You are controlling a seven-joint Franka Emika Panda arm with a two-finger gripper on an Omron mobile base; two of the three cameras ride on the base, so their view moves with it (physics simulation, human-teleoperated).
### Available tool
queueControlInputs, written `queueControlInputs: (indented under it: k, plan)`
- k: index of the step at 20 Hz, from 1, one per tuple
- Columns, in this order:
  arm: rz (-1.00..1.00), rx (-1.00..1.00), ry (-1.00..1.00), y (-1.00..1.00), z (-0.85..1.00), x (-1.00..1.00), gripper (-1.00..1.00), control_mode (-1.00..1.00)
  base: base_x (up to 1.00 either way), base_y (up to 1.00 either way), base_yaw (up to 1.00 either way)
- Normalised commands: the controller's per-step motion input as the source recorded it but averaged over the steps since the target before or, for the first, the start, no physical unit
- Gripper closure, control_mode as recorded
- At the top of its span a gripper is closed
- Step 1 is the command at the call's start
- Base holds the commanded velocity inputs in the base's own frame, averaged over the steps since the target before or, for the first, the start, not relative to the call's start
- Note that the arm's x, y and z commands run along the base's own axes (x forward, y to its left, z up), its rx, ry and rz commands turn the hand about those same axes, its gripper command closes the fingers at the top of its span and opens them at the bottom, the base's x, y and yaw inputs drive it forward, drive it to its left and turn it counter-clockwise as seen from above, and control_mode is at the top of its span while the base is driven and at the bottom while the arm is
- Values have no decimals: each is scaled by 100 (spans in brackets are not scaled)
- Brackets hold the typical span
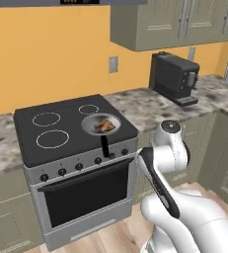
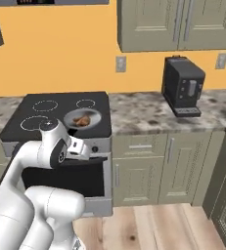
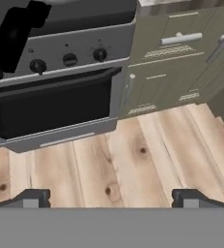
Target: Take the chicken drumsticks from the pan and place one on each plate on the dining counter.
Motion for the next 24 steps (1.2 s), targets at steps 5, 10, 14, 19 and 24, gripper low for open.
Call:
queueControlInputs:
  k: [5,10,14,19,24]
  plan:
    - [0,0,0,0,0,0,-100,100,27,-57,48]
    - [0,0,0,0,0,0,-100,100,35,-50,52]
    - [0,0,0,0,0,0,-100,100,63,-55,28]
    - [0,0,0,0,0,0,-100,100,98,-32,27]
    - [0,0,0,0,0,0,-100,100,61,-45,12]
